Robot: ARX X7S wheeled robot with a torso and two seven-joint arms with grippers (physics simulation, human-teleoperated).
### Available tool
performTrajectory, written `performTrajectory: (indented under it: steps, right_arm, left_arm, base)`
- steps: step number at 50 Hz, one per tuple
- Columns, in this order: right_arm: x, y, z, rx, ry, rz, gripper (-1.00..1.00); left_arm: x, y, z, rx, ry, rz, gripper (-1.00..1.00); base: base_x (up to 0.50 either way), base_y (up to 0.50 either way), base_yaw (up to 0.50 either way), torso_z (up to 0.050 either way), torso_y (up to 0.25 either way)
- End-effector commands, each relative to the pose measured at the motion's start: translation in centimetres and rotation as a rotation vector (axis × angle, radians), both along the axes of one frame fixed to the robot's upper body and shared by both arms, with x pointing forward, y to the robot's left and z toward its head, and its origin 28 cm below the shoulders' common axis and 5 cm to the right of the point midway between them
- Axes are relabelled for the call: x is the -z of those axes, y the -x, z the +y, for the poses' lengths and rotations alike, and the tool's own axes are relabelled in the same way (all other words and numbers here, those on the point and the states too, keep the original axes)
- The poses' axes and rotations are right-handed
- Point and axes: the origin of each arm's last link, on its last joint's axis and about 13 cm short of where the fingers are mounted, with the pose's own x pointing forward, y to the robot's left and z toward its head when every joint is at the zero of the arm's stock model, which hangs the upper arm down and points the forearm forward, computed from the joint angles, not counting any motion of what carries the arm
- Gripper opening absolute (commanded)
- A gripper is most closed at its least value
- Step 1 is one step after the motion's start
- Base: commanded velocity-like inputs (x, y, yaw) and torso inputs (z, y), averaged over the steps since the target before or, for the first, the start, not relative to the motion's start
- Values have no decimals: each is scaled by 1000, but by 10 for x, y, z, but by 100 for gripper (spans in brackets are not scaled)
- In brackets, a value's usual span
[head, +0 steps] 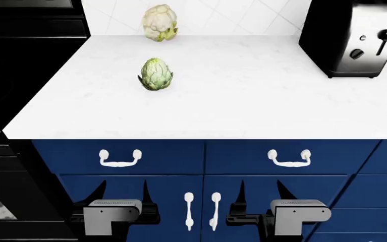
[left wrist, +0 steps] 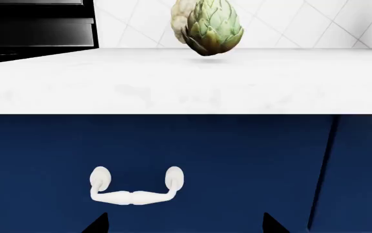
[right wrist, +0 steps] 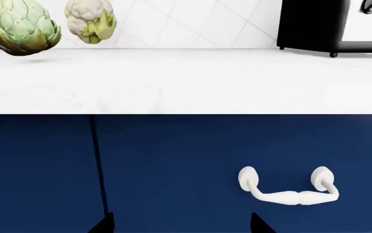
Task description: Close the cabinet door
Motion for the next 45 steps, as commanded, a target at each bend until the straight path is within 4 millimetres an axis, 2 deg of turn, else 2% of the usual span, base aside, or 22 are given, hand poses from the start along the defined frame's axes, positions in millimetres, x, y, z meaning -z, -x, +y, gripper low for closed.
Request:
performTrajectory:
  steps: [1, 12, 15, 20, 29, 31, 34, 37, 45]
  right_arm:
    - [0, -1, 0, 1, 14, 1, 100]
    - [2, -1, -1, 7, 48, -13, 100]
    - [-6, -3, -2, 19, 65, -55, 100]
    - [-31, -9, -5, 50, 123, -202, 100]
    - [-62, -22, -4, 44, 156, -324, 100]
    - [-75, -17, -7, 42, 169, -350, 100]
    - [-93, -21, -7, 47, 190, -411, 100]
    - [-99, -25, -7, 44, 200, -448, 100]
    - [-152, -39, -11, 65, 221, -648, 100]
  left_arm:
    - [1, 1, 0, 8, -5, 11, 100]
    - [-1, 2, -2, 26, -9, 3, 100]
    - [-7, 3, -3, 26, -2, -22, 100]
    - [-33, 4, -3, 40, 43, -138, 100]
    - [-66, 0, -11, 74, 83, -263, 100]
    - [-74, -1, -12, 82, 88, -311, 100]
    - [-93, -3, -15, 85, 106, -375, 100]
    - [-102, -3, -16, 90, 114, -411, 100]
    - [-141, -7, -18, 80, 142, -551, 100]
  base:
    - [0, 0, 0, 0, 0]
    - [0, 0, 0, 0, 0]
    - [0, 0, 0, 0, 0]
    - [0, 0, 0, 0, 0]
    - [0, 0, 0, 0, 0]
    - [0, 0, 0, 0, 0]
    - [0, 0, 0, 0, 0]
    - [0, 0, 0, 0, 0]
    - [0, 0, 0, 0, 0]
